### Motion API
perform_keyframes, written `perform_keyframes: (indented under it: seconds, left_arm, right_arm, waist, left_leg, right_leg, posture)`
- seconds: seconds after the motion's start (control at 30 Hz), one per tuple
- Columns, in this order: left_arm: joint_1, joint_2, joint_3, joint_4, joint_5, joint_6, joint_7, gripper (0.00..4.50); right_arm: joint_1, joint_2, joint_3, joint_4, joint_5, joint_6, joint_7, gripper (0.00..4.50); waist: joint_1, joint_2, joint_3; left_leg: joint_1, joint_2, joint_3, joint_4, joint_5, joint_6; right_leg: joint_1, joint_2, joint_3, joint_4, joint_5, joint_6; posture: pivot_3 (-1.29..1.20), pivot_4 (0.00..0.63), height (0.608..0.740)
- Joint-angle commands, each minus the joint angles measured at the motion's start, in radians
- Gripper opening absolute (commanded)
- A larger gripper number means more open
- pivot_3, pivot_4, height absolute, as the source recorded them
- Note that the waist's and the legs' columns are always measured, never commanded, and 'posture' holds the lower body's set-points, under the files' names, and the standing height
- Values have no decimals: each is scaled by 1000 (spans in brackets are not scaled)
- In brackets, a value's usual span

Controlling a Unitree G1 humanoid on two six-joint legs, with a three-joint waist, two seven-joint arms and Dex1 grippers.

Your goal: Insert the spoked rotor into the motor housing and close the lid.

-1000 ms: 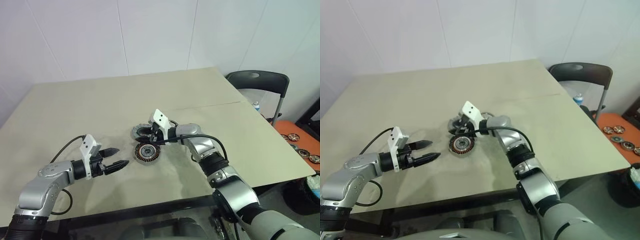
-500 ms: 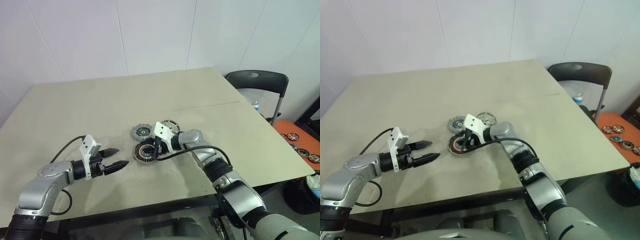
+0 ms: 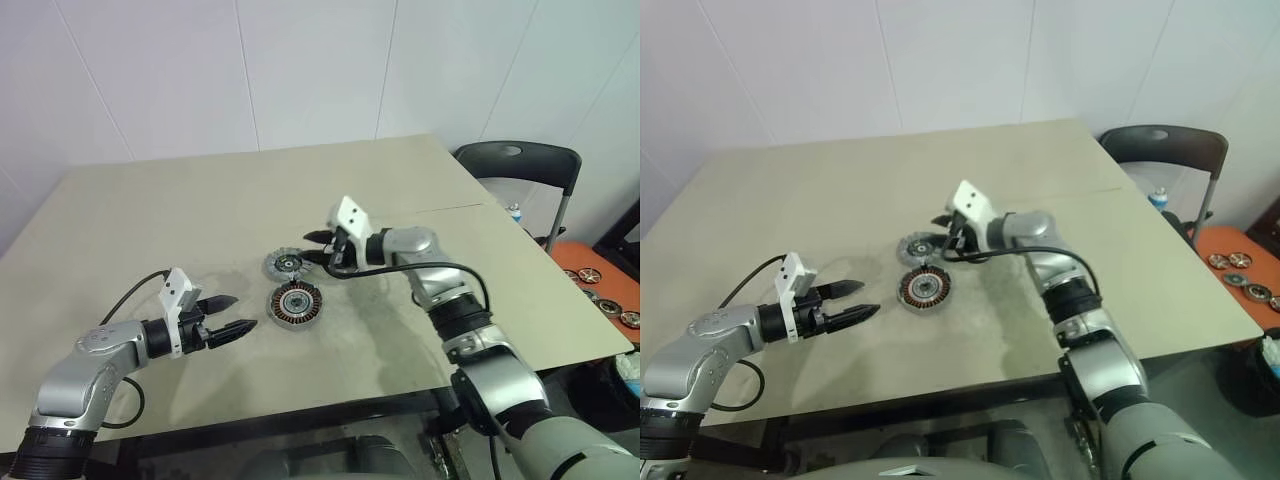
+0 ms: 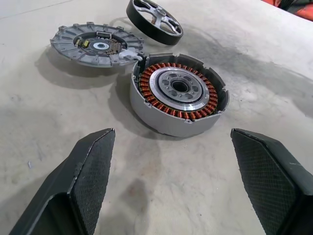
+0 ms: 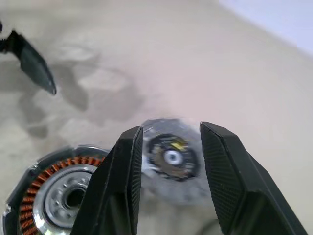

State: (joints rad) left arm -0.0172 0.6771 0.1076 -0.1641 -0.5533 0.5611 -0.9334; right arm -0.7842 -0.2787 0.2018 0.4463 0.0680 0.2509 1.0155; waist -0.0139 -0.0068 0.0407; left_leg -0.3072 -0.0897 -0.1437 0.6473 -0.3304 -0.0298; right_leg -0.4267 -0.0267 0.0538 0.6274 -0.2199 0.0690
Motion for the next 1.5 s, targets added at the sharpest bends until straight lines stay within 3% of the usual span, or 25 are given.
perform_keyframes:
  seconds: [0.03,0.17,0.4,0.67,1.23,1.5]
  left_arm:
    - [-24,13,23,-6,-1,-14,-8,4030]
    - [-47,15,12,17,6,-19,-19,4030]
    - [-98,-17,-20,45,26,-30,-18,4030]
    - [-31,-19,15,-6,15,-23,3,4030]
    - [-4,-26,24,-31,8,-17,29,4030]
    - [-8,-28,19,-29,7,-14,28,4030]
  right_arm:
    - [15,-90,2,-100,4,-6,65,1938]
    - [-22,-201,66,-108,-54,-122,162,1938]
    - [-248,-161,135,191,-166,-422,153,1938]
    - [-195,-152,251,273,-258,-657,224,1938]
    - [-307,-85,296,576,-379,-781,230,1938]
    - [-459,-35,269,746,-395,-692,284,1938]
  waist:
    - [0,0,0]
    - [1,1,1]
    - [-16,1,1]
    - [0,0,0]
    - [-1,0,0]
    - [-9,1,1]
  left_leg:
    - [0,0,0,0,0,0]
    - [-1,0,1,1,0,1]
    - [2,2,4,0,0,1]
    - [-2,1,3,0,-1,2]
    - [-2,1,3,1,-1,2]
    - [-1,1,4,1,-1,2]
  right_leg:
    - [0,0,0,0,0,0]
    - [0,0,0,-2,0,0]
    - [0,0,0,0,0,0]
    - [-1,-1,0,-5,0,0]
    - [-2,-1,0,-2,0,0]
    - [-3,-1,0,0,0,0]
  posture:
    - [0,0,740]
    - [0,0,740]
    - [0,0,740]
    - [0,0,740]
    - [0,0,740]
    - [0,0,740]
